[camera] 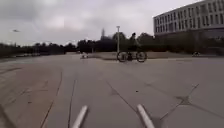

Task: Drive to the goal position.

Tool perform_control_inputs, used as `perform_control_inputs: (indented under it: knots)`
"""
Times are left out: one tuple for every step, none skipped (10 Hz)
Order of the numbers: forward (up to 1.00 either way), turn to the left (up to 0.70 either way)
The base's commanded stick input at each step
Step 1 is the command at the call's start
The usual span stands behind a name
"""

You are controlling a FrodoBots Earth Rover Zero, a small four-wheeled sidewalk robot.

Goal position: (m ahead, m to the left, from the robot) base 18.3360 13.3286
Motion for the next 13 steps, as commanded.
perform_control_inputs:
  knots:
    - [1.0,0.27]
    - [1.0,0.27]
    - [1.0,0.27]
    - [1.0,0.27]
    - [1.0,0.27]
    - [1.0,0.27]
    - [1.0,0.27]
    - [1.0,0.27]
    - [1.0,0.27]
    - [1.0,0.27]
    - [1.0,0.27]
    - [1.0,0.27]
    - [1.0,0.27]
